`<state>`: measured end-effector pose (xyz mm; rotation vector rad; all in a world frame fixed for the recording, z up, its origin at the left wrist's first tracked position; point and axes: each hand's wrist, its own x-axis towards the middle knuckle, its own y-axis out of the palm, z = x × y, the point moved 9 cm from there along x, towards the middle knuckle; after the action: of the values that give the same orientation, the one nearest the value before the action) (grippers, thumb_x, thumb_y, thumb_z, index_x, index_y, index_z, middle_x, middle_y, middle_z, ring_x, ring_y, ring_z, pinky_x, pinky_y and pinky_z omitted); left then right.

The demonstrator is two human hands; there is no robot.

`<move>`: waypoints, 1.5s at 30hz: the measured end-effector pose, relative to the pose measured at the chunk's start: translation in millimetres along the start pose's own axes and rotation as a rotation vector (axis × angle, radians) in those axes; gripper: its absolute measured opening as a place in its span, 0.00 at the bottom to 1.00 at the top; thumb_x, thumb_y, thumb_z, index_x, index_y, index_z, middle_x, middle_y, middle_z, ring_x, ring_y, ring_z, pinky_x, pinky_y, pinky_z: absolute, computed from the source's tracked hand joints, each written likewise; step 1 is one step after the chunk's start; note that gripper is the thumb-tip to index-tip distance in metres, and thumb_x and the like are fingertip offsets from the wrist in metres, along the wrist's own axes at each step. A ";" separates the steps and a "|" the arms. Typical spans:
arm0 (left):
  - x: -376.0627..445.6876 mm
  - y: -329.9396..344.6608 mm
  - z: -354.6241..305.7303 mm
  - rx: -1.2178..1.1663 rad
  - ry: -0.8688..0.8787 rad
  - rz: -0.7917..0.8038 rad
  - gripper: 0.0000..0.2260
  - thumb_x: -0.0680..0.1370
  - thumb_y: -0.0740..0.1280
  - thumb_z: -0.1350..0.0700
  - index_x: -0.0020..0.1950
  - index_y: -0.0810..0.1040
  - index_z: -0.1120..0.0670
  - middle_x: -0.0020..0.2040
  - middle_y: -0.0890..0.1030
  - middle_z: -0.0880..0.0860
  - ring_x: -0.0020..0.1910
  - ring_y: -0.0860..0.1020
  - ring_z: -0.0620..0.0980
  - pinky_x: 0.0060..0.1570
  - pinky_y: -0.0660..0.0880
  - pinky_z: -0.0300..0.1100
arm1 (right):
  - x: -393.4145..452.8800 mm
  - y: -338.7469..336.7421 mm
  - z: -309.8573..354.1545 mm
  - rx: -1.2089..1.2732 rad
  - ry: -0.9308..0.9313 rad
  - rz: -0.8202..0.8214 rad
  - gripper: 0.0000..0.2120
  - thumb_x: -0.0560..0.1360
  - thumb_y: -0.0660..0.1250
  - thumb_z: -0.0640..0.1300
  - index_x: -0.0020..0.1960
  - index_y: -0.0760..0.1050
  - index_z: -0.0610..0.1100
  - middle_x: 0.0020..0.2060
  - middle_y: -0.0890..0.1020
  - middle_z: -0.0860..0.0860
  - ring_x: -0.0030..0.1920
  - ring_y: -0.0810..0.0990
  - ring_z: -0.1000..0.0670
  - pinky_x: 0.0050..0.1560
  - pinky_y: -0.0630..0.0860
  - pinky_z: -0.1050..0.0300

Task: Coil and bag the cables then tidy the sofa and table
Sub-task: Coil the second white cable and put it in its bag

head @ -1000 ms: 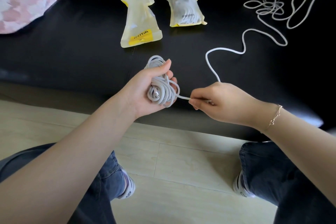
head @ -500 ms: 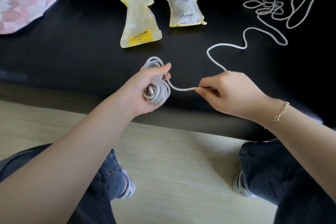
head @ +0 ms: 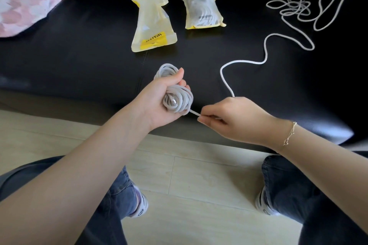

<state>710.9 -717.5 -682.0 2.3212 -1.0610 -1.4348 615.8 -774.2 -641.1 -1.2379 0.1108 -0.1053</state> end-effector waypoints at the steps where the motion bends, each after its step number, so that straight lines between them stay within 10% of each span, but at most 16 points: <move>1: 0.5 -1.8 -1.1 0.025 0.013 -0.016 0.09 0.77 0.70 0.54 0.41 0.73 0.53 0.35 0.71 0.48 0.41 0.75 0.45 0.45 0.76 0.39 | 0.0 0.8 -1.0 -0.002 0.001 0.006 0.17 0.81 0.56 0.53 0.38 0.69 0.46 0.27 0.70 0.51 0.31 0.67 0.48 0.33 0.68 0.53; 4: -1.8 -13.2 -10.7 0.151 0.080 -0.156 0.10 0.74 0.74 0.52 0.40 0.75 0.53 0.34 0.71 0.48 0.31 0.73 0.43 0.37 0.73 0.36 | -0.1 2.4 -6.1 -0.046 0.007 0.015 0.21 0.81 0.56 0.54 0.33 0.67 0.46 0.25 0.69 0.51 0.29 0.68 0.47 0.34 0.64 0.56; 7: -5.1 -23.7 -35.7 0.552 0.253 -0.339 0.11 0.73 0.75 0.48 0.49 0.78 0.51 0.43 0.78 0.50 0.42 0.79 0.46 0.48 0.75 0.40 | -0.9 -4.0 -11.3 -0.119 0.008 -0.022 0.24 0.78 0.58 0.56 0.27 0.67 0.44 0.19 0.65 0.52 0.26 0.68 0.46 0.37 0.66 0.58; 14: -17.7 -6.8 -55.9 1.185 0.546 -0.343 0.07 0.76 0.71 0.50 0.40 0.77 0.49 0.34 0.75 0.48 0.33 0.74 0.44 0.36 0.70 0.38 | -4.8 -19.1 -43.1 -0.117 0.236 0.140 0.12 0.80 0.58 0.54 0.41 0.74 0.52 0.31 0.73 0.57 0.37 0.71 0.51 0.39 0.67 0.57; 28: -4.9 4.3 -29.2 0.987 0.334 -0.063 0.14 0.76 0.71 0.48 0.58 0.81 0.52 0.44 0.83 0.48 0.47 0.82 0.45 0.54 0.75 0.42 | -3.5 -46.4 -48.3 0.501 0.280 -0.155 0.11 0.81 0.61 0.42 0.42 0.77 0.47 0.24 0.67 0.56 0.27 0.64 0.55 0.29 0.62 0.64; 40: -8.0 15.4 -13.7 0.996 0.279 0.115 0.10 0.76 0.70 0.48 0.55 0.82 0.48 0.56 0.84 0.53 0.49 0.81 0.50 0.58 0.74 0.43 | -5.1 -57.9 -46.3 0.710 0.216 -0.222 0.11 0.82 0.59 0.40 0.44 0.76 0.40 0.26 0.67 0.59 0.28 0.62 0.55 0.31 0.61 0.66; 45: -10.2 26.7 -2.9 0.909 0.258 0.222 0.06 0.80 0.65 0.54 0.48 0.78 0.56 0.46 0.86 0.53 0.51 0.84 0.51 0.56 0.77 0.44 | -4.8 -57.7 -46.3 0.826 0.226 -0.207 0.12 0.83 0.58 0.40 0.44 0.75 0.37 0.27 0.65 0.54 0.28 0.62 0.55 0.29 0.61 0.65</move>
<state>698.3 -730.3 -659.6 2.6728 -2.1026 -0.5738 603.4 -835.5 -601.4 -0.4050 0.1173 -0.4267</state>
